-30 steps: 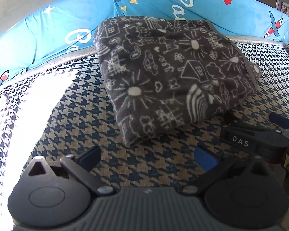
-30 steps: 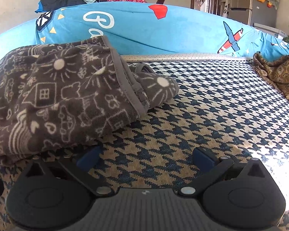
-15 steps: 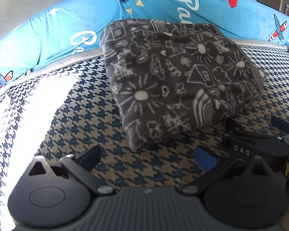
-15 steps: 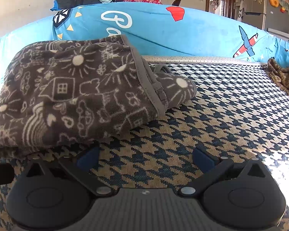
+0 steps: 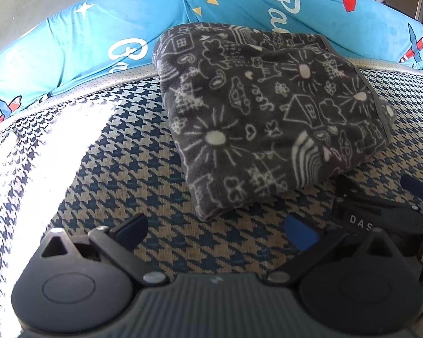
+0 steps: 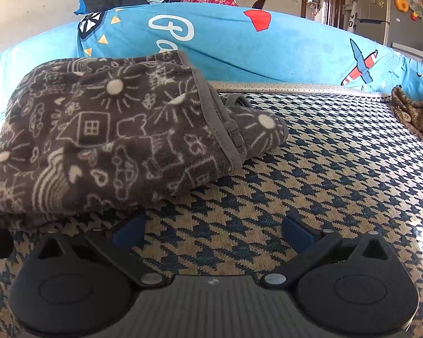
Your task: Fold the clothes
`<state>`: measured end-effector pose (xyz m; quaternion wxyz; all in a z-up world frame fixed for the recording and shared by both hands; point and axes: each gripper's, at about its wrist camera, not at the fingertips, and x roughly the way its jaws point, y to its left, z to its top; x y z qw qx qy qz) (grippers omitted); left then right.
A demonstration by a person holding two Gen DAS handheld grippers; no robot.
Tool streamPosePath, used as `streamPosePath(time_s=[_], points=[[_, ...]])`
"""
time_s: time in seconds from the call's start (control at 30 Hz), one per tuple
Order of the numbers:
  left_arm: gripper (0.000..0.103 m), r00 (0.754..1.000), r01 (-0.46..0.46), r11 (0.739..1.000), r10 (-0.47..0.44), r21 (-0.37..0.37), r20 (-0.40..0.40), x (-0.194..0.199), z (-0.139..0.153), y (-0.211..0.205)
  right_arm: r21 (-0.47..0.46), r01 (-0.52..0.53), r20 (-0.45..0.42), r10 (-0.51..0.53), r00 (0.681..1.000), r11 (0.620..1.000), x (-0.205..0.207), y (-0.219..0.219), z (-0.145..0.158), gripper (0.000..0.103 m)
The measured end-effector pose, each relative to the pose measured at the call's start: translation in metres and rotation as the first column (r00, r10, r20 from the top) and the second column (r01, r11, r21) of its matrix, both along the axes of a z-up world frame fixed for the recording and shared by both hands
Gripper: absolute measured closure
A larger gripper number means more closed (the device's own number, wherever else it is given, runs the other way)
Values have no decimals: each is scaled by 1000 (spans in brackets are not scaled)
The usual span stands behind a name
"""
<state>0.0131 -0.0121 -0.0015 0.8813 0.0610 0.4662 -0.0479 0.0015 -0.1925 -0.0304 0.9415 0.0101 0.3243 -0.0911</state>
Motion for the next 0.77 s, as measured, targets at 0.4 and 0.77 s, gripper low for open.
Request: streamPosePath(time_s=[0.4,0.77], points=[[0,999,-3,1000,3,-3,-33,8,-7,3,1,-1,0,1,1000,1000,0,-1,0,0],[0,998,-28,1000,28,-12,-50,16,-13,17,1,-2,1,2,1000,1000,0,-2,-1,0]])
